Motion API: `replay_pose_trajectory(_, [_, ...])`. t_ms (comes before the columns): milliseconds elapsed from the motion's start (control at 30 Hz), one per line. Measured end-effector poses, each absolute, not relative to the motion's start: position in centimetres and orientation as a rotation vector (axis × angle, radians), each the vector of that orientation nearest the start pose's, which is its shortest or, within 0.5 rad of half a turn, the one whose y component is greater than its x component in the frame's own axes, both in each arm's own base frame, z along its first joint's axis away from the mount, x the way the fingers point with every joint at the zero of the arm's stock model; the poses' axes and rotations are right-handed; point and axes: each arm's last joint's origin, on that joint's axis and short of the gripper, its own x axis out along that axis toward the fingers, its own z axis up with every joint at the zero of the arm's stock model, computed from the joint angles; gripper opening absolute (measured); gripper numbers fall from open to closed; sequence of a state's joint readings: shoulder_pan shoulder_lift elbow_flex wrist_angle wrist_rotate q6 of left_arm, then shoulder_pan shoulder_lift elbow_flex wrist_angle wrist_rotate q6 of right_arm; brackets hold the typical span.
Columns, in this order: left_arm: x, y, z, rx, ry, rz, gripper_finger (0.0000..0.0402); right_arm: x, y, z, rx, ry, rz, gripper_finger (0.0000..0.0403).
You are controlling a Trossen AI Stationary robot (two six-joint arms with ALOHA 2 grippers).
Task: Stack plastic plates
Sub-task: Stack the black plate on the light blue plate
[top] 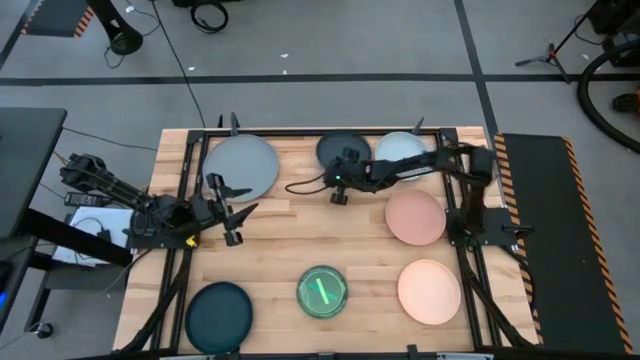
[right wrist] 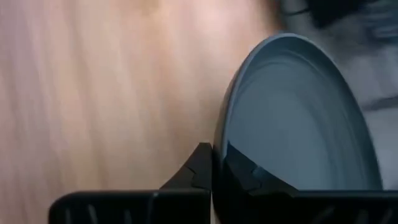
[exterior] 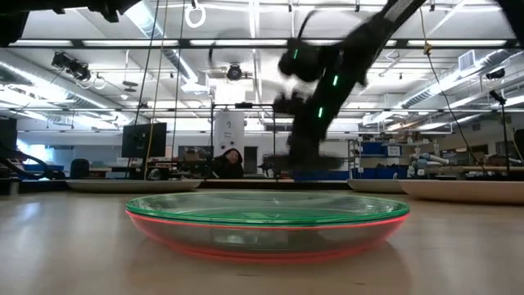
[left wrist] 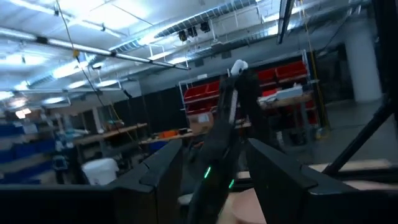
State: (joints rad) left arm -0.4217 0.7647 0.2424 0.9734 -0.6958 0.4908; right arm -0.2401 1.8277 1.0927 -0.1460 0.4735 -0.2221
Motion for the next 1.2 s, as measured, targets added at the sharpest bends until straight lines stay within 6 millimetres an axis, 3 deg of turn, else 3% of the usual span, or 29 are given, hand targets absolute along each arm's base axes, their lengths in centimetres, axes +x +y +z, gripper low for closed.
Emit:
replay_pose_trajectory(133, [14.8, -4.6, 25.4, 0.306, -0.284, 0.36, 0.0183, 32.8, -8.7, 22.1, -0.206, 0.898, -0.682, 0.0016])
replay_pose_trajectory(300, [14.9, -4.7, 25.0, 0.357, -0.24, 0.353, 0.0183, 29.2, -9.1, 24.7, -0.136, 0.877, -0.871, 0.0016])
replay_pose_trajectory(500, [15.3, -4.8, 23.6, 0.376, -0.116, 0.312, 0.0178, 26.2, -11.6, 21.9, 0.005, 0.922, -0.994, 0.0017])
replay_pose_trajectory(667, [15.6, -4.4, 22.4, 0.305, -0.017, 0.312, 0.0162, 24.7, -12.3, 19.0, 0.096, 1.011, -1.008, 0.0017])
replay_pose_trajectory(1200, [16.1, -1.3, 22.5, 0.125, -0.045, 0.508, 0.0151, 23.6, -11.9, 16.4, 0.017, 1.091, -0.971, 0.0027])
